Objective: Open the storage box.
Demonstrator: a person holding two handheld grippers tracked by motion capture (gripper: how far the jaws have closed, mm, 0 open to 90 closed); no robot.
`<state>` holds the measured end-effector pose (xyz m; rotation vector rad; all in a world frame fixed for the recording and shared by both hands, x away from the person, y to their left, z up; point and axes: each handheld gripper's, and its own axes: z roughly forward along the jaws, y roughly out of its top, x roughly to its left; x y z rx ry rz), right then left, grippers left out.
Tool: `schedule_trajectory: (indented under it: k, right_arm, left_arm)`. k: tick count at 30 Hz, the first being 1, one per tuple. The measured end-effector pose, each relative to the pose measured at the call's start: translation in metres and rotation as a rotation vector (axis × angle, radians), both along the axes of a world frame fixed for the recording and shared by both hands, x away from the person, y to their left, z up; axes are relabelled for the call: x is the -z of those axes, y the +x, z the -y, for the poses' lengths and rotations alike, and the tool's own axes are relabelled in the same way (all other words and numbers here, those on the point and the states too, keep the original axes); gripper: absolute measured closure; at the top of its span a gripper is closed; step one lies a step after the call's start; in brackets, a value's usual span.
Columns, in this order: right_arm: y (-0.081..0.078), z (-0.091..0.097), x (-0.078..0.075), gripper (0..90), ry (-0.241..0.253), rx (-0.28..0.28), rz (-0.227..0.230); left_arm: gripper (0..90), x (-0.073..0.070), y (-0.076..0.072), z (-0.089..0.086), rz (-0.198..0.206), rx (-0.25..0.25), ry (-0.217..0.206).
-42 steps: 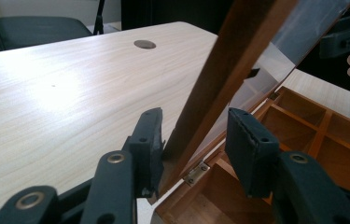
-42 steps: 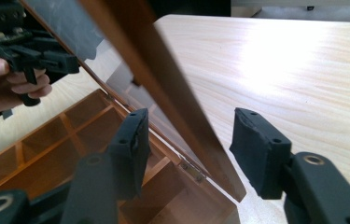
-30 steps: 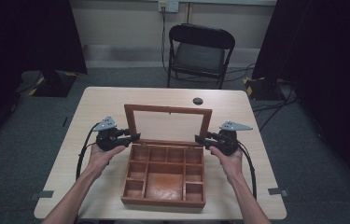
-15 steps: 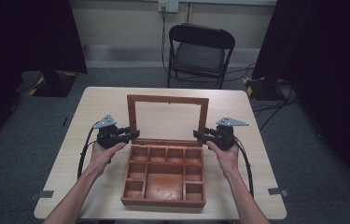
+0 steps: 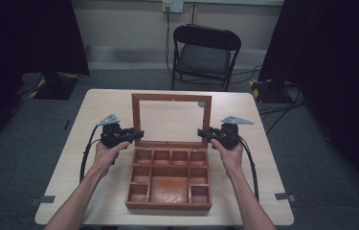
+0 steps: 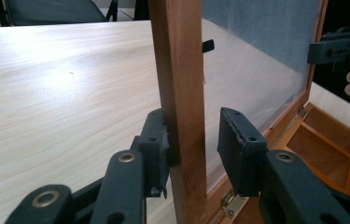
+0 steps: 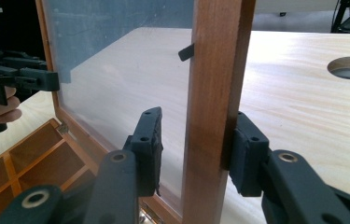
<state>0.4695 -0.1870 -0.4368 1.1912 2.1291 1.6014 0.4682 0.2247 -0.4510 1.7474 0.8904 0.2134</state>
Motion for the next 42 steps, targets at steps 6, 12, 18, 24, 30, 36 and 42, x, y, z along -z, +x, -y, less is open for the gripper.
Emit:
schedule_trajectory:
  k: [6, 12, 18, 24, 30, 36, 42]
  right_arm:
    - [0.002, -0.001, 0.004, 57.2, 0.005, 0.013, -0.009]
    - [0.004, -0.005, 0.007, 51.9, 0.006, 0.027, -0.013]
    - [0.007, -0.008, 0.008, 44.8, 0.002, 0.028, -0.019]
    - [0.01, -0.014, 0.01, 37.3, 0.003, 0.044, -0.031]
    - [0.018, -0.023, 0.008, 27.3, -0.005, 0.045, -0.053]
    - [0.021, -0.026, 0.012, 25.1, -0.016, 0.051, -0.068]
    - [0.024, -0.028, 0.017, 24.0, -0.029, 0.062, -0.089]
  left_arm:
    - [62.4, 0.001, 0.001, 0.001, -0.005, -0.003, 0.002]
    - [55.8, 0.003, 0.004, 0.003, -0.017, 0.009, -0.006]
    - [48.0, 0.003, 0.005, 0.006, -0.021, 0.01, 0.008]
    - [38.6, 0.006, 0.006, 0.008, -0.032, 0.024, 0.001]
    - [36.4, 0.009, 0.008, 0.007, -0.053, 0.019, -0.009]
    - [36.5, 0.012, 0.011, 0.007, -0.068, 0.014, 0.001]
    - [36.0, 0.016, 0.015, 0.008, -0.086, 0.007, 0.023]
